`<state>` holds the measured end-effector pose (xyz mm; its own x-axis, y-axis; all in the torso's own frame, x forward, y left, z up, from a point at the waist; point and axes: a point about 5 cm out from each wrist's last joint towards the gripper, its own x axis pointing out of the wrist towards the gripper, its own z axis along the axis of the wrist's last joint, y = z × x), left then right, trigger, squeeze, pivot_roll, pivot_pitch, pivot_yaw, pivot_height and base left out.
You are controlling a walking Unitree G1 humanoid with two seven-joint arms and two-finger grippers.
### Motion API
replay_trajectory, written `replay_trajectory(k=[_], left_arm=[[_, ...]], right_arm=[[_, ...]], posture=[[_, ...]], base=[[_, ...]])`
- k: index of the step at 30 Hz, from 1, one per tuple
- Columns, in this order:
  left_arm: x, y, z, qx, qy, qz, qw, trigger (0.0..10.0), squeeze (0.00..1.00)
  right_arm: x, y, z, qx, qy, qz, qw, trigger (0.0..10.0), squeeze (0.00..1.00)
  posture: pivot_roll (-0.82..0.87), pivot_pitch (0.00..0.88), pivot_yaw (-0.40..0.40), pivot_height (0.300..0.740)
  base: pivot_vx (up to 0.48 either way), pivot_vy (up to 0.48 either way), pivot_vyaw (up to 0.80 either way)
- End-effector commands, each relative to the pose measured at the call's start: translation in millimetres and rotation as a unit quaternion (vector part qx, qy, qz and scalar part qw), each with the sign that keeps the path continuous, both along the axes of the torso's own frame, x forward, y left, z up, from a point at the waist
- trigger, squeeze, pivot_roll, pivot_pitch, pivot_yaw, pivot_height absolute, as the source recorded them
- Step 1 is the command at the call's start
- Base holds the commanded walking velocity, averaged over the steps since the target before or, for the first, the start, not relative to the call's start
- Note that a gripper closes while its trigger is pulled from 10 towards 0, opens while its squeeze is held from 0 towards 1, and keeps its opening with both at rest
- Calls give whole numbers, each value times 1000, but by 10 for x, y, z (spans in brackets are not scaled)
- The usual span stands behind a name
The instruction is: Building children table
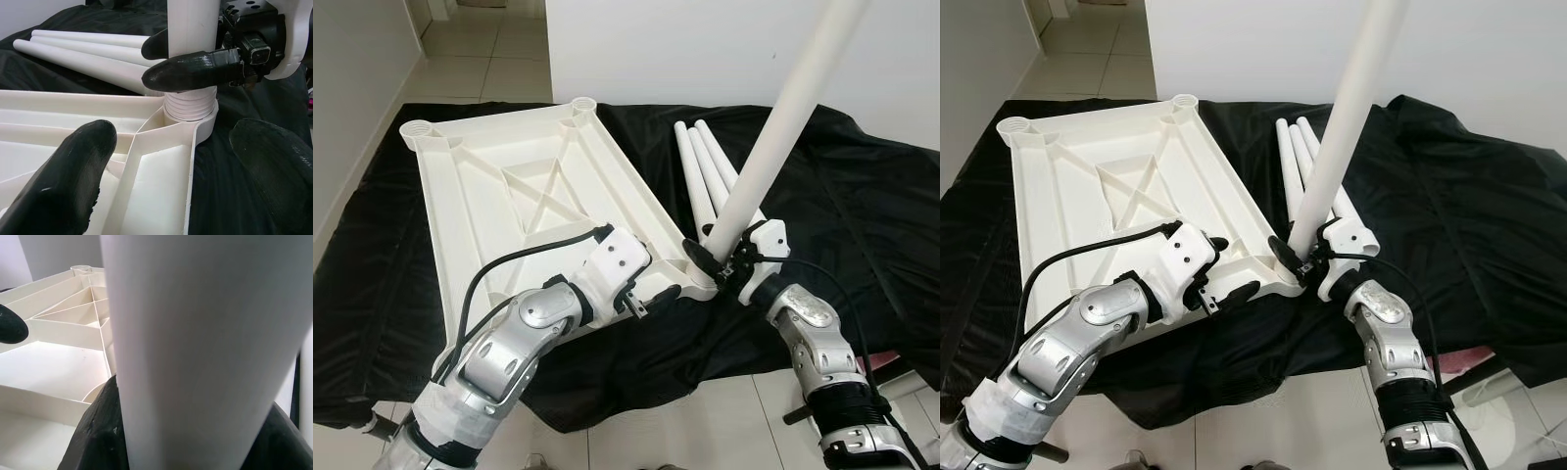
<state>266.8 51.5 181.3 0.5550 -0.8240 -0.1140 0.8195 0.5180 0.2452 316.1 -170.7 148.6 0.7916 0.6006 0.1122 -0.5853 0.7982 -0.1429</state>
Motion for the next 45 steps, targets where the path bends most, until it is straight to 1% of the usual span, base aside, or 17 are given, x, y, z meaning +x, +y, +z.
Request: replay_trajectory(k=[1, 2, 3, 8, 11, 16, 19, 21, 22, 23, 24, 25, 27, 29, 31, 35, 45], left_arm=[[-27, -31, 6, 9, 1, -28, 1000, 10000, 0], [-27, -31, 6, 9, 1, -28, 1000, 10000, 0], [-26, -24, 5, 10, 2, -28, 1000, 10000, 0], [-29, -21, 1, 10, 6, -28, 1000, 10000, 0], [-19, -11, -8, 9, 9, -24, 1000, 10000, 0], [-11, 1, -6, 9, 10, -20, 1000, 10000, 0], [7, 17, -2, 10, 10, -17, 1000, 10000, 0], [29, 58, 2, 11, 11, -11, 1000, 10000, 0], [29, 58, 2, 11, 11, -11, 1000, 10000, 0], [41, 77, 2, 13, 10, -9, 1000, 10000, 0], [41, 77, 2, 13, 10, -9, 1000, 10000, 0], [62, 89, 2, 14, 9, -6, 1000, 10000, 0], [62, 89, 2, 14, 9, -6, 1000, 10000, 0], [75, 91, 5, 14, 8, -5, 1000, 10000, 0], [82, 77, 9, 13, 8, -7, 1000, 10000, 0], [69, 27, 15, 11, 5, -11, 1000, 10000, 0], [104, 12, 15, 13, 0, 2, 1000, 10000, 0]], right_arm=[[-15, -60, -103, -4, 25, -4, 1000, 0, 0], [-15, -60, -103, -4, 25, -4, 1000, 0, 0], [-14, -69, -114, 3, 31, -9, 999, 10000, 0], [-10, -87, -149, 9, 43, -27, 999, 10000, 0], [-1, -71, -234, -16, 60, -85, 994, 10000, 0], [-19, -33, -249, -14, 61, -98, 993, 10000, 0], [-31, 13, -239, -1, 63, -105, 992, 10000, 0], [-87, 142, -217, 26, 63, -138, 988, 10000, 0], [-87, 142, -217, 26, 63, -138, 988, 10000, 0], [-122, 205, -205, 43, 60, -173, 982, 10000, 0], [-122, 205, -205, 43, 60, -173, 982, 10000, 0], [-153, 236, -193, 67, 51, -235, 968, 10000, 0], [-153, 236, -193, 67, 51, -235, 968, 10000, 0], [-228, 369, -199, 133, 63, -305, 941, 10000, 0], [-237, 450, -173, 141, 61, -313, 937, 10000, 0], [-288, 564, -134, 151, 57, -296, 941, 10000, 0], [-392, 576, -51, 151, 27, -280, 948, 10000, 0]], posture=[[-8, 67, -50, 740], [-8, 67, -50, 740], [-12, 76, -45, 740], [-15, 88, -42, 740], [-22, 102, -39, 740], [-24, 107, -36, 740], [-25, 109, -37, 740], [-32, 116, -36, 740], [-32, 116, -36, 740], [-36, 117, -38, 740], [-36, 117, -38, 740], [-39, 117, -40, 740], [-39, 117, -40, 740], [-51, 114, -38, 740], [-55, 115, -37, 740], [-64, 113, -34, 740], [-69, 106, -32, 740]], base=[[0, 0, 0], [0, 0, 0], [0, 0, 0], [0, 0, 0], [0, 0, 0], [0, 0, 0], [0, 0, 0], [0, 0, 0], [0, 0, 0], [0, 0, 0], [0, 0, 0], [0, 0, 0], [0, 0, 0], [0, 0, 0], [0, 0, 0], [0, 0, 0], [0, 0, 0]])
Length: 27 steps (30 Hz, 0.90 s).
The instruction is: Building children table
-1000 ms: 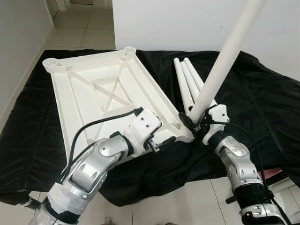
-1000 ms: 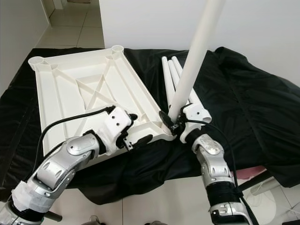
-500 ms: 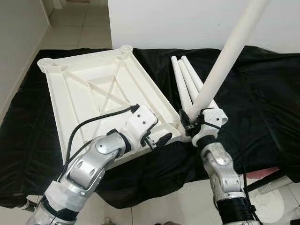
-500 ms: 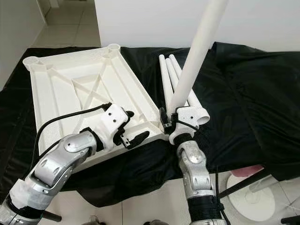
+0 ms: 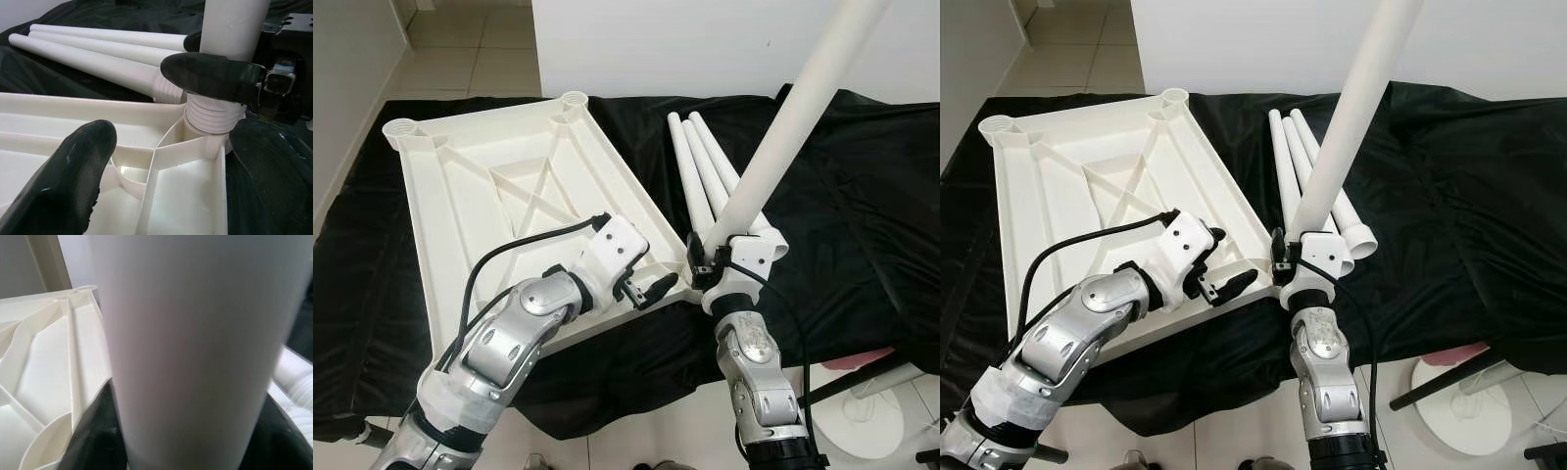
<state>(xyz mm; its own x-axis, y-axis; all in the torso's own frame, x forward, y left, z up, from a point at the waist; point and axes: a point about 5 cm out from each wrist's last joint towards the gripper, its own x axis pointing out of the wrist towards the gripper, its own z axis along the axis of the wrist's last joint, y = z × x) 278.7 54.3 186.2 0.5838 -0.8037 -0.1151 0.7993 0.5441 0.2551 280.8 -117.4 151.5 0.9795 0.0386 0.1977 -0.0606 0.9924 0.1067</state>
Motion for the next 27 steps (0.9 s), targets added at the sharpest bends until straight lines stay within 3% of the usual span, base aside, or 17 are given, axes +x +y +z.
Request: replay_trajectory(k=[1, 3, 11, 14, 18, 19, 20, 21, 27], left_arm=[[-4, -9, -30, 9, 3, -12, 1000, 10000, 0], [20, 10, -23, 12, -1, -4, 1000, 10000, 0], [29, 28, -16, 14, -7, 2, 1000, 10000, 0], [19, 37, -49, 14, -16, 9, 1000, 10000, 0], [-9, 30, -96, 22, -21, 10, 999, 10000, 0], [-30, 23, -118, 31, -14, -3, 999, 10000, 0], [-30, 23, -118, 31, -14, -3, 999, 10000, 0], [-35, 21, -107, 30, -22, -8, 999, 10000, 0], [-12, -10, -32, 14, -33, -22, 999, 10000, 0]], right_arm=[[-47, 37, -58, 28, 12, 8, 1000, 10000, 1000], [-53, -44, 3, 29, -10, 21, 999, 10000, 1000], [-44, -178, 42, 14, -24, 41, 999, 10000, 1000], [-13, -322, 72, 11, -30, 93, 995, 10000, 1000], [30, -366, 76, -5, -28, 130, 991, 10000, 1000], [58, -380, 77, -20, -25, 149, 988, 10000, 239], [58, -380, 77, -20, -25, 149, 988, 10000, 239], [87, -394, 76, -34, -22, 170, 985, 10000, 0], [137, -391, 26, -75, -7, 242, 967, 10000, 0]], posture=[[-67, 100, -32, 740], [-62, 91, -32, 740], [-52, 85, -37, 740], [-36, 85, -33, 740], [-35, 83, -24, 740], [-37, 83, -20, 740], [-37, 83, -20, 740], [-41, 88, -12, 740], [-57, 90, 5, 740]], base=[[0, 0, 0], [0, 0, 0], [0, 0, 0], [0, 0, 0], [0, 0, 0], [0, 0, 0], [0, 0, 0], [0, 0, 0], [0, 0, 0]])
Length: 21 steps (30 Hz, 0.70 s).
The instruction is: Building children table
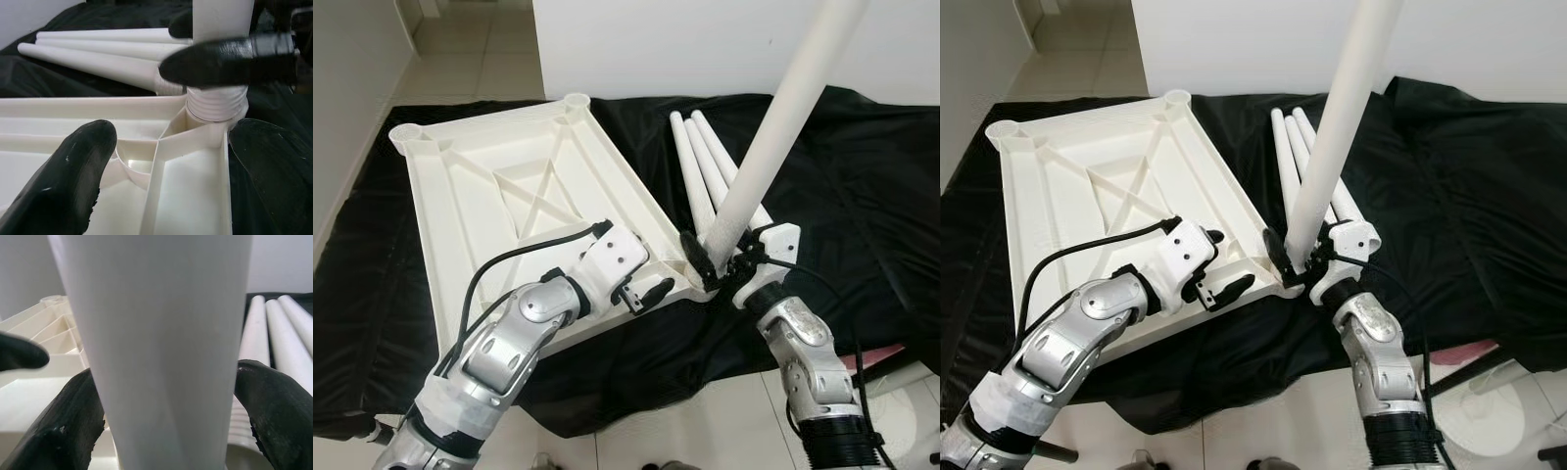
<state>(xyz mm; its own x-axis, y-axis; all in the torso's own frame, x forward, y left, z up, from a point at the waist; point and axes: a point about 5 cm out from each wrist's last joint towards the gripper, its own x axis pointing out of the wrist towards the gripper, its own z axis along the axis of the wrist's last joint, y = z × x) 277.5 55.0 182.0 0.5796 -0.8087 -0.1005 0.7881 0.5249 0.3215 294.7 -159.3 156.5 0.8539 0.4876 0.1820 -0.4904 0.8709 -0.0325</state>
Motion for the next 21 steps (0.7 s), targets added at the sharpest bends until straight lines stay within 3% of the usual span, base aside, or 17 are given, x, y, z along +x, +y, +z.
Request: replay_trajectory(k=[1, 2, 3, 5, 6, 12, 18, 19, 20, 21], left_arm=[[0, -17, 10, 1, -1, -15, 1000, 10000, 0], [-8, -24, 21, -6, 2, -25, 1000, 10000, 0], [-12, -31, 22, -4, 2, -34, 999, 10000, 0], [-11, -32, 19, -2, 0, -39, 999, 10000, 0], [-10, -34, 23, -3, 2, -46, 999, 10000, 0], [-22, -29, 62, -24, 34, -81, 996, 10000, 0], [-41, -46, 84, -18, 23, -93, 995, 10000, 0], [-44, -49, 101, -24, 25, -97, 995, 10000, 0], [-44, -49, 101, -24, 25, -97, 995, 10000, 0], [-44, -41, 106, -25, 23, -99, 995, 10000, 0]], right_arm=[[-2, 28, -24, -7, 4, 18, 1000, 10000, 0], [17, 38, -44, -15, 8, 33, 999, 10000, 0], [37, 37, -56, -21, 10, 39, 999, 6431, 0], [55, 34, -65, -23, 11, 45, 999, 6431, 0], [72, 29, -73, -19, 16, 50, 998, 0, 0], [120, 0, -102, -4, 29, 48, 998, 0, 0], [120, -14, -124, 2, 29, 38, 999, 0, 0], [128, -10, -125, 5, 29, 35, 999, 4510, 0], [128, -10, -125, 5, 29, 35, 999, 4510, 0], [134, 2, -135, 5, 32, 31, 999, 10000, 0]], posture=[[-57, 90, 5, 740], [-69, 82, 8, 740], [-69, 78, 9, 740], [-68, 77, 8, 740], [-70, 73, 8, 740], [-82, 83, 19, 740], [-88, 89, 29, 740], [-90, 95, 24, 740], [-90, 95, 24, 740], [-94, 91, 19, 740]], base=[[0, 0, 0], [0, 0, 0], [0, 0, 0], [0, 0, 0], [0, 0, 0], [0, 0, 0], [0, 0, 0], [0, 0, 0], [0, 0, 0], [0, 0, 0]])
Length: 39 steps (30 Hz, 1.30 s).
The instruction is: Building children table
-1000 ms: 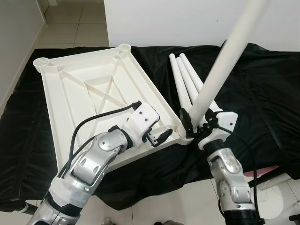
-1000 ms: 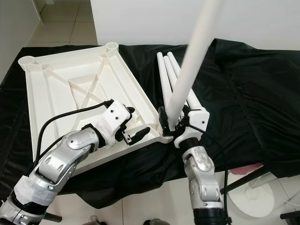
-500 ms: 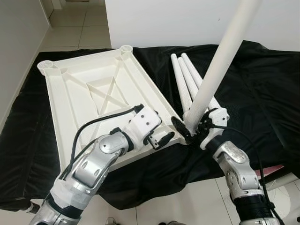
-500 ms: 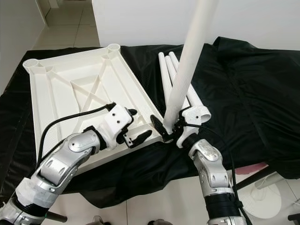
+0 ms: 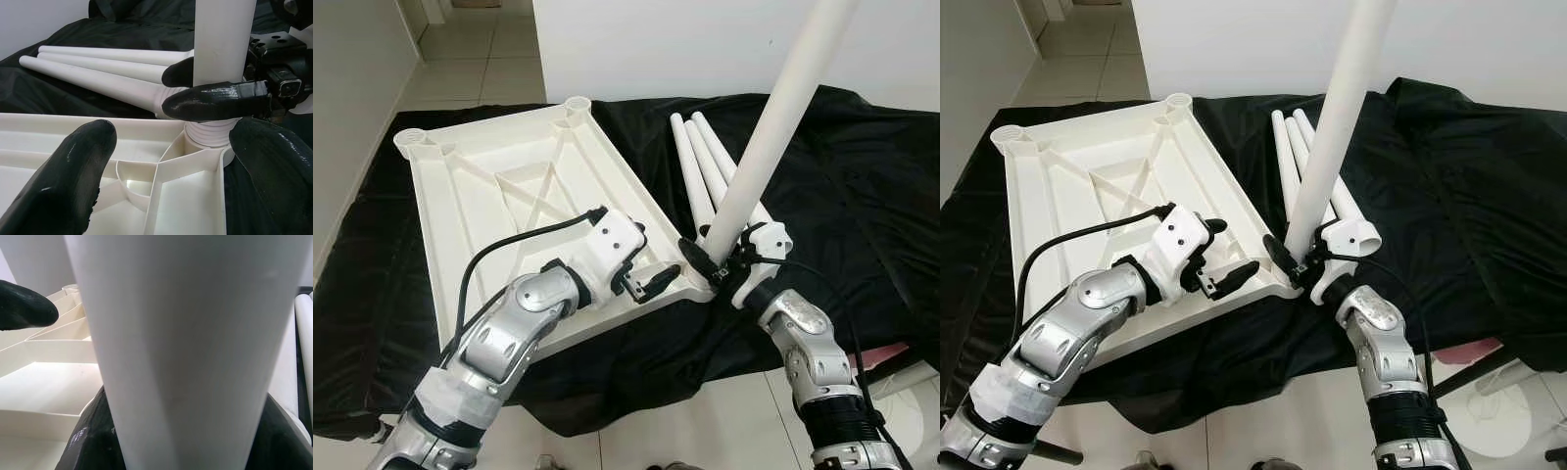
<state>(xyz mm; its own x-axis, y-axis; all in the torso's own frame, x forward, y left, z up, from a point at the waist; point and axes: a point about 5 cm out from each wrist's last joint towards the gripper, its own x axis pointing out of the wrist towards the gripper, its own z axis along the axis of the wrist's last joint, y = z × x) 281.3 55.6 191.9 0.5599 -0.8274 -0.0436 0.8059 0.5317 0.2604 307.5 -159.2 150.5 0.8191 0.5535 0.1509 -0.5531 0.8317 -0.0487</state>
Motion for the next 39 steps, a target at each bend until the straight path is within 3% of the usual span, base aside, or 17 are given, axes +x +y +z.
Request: replay_trajectory(k=[1, 6, 14, 17, 25, 27, 30, 31, 33, 37, 38, 39], left_arm=[[-82, -47, 7, 16, 9, -88, 996, 10000, 0], [-14, -8, 40, -32, 27, -50, 998, 10000, 0], [-2, 10, 61, -33, 21, -43, 998, 10000, 0], [16, 30, 84, -45, 16, -37, 998, 10000, 0], [32, 51, 71, -46, 21, -31, 998, 10000, 0], [27, 56, 48, -47, 19, -28, 998, 10000, 0], [27, 56, 48, -47, 19, -28, 998, 10000, 0], [17, 52, 43, -50, 19, -27, 998, 10000, 0], [14, 56, 42, -50, 19, -28, 998, 10000, 0], [17, 74, 40, -46, 17, -30, 998, 10000, 0], [24, 88, 40, -44, 15, -30, 998, 10000, 0], [24, 88, 40, -44, 15, -30, 998, 10000, 0]], right_arm=[[6, 1, -75, 20, 24, -6, 1000, 10000, 0], [20, 57, -120, 13, 31, -74, 997, 10000, 0], [-38, 189, -104, 24, 29, -89, 995, 10000, 0], [-83, 281, -135, 49, 46, -148, 987, 10000, 0], [-116, 334, -146, 62, 57, -196, 977, 10000, 0], [-150, 366, -198, 87, 77, -275, 954, 10000, 0], [-150, 366, -198, 87, 77, -275, 954, 10000, 0], [-208, 532, -225, 105, 88, -274, 952, 10000, 0], [-230, 581, -213, 109, 87, -263, 955, 10000, 0], [-248, 590, -192, 116, 85, -255, 956, 10000, 0], [-246, 568, -172, 112, 78, -260, 956, 10000, 922], [-246, 568, -172, 112, 78, -260, 956, 10000, 922]], posture=[[-94, 91, 19, 740], [-84, 83, -1, 740], [-74, 68, -15, 740], [-60, 58, -22, 740], [-51, 50, -28, 740], [-44, 38, -36, 740], [-44, 38, -36, 740], [-39, 40, -28, 740], [-40, 42, -26, 740], [-40, 43, -26, 740], [-42, 43, -25, 740], [-42, 43, -25, 740]], base=[[0, 0, 0], [0, 0, 0], [0, 0, 0], [0, 0, 0], [0, 0, 0], [0, 0, 0], [0, 0, 0], [0, 0, 0], [0, 0, 0], [0, 0, 0], [0, 0, 0], [0, 0, 0]])
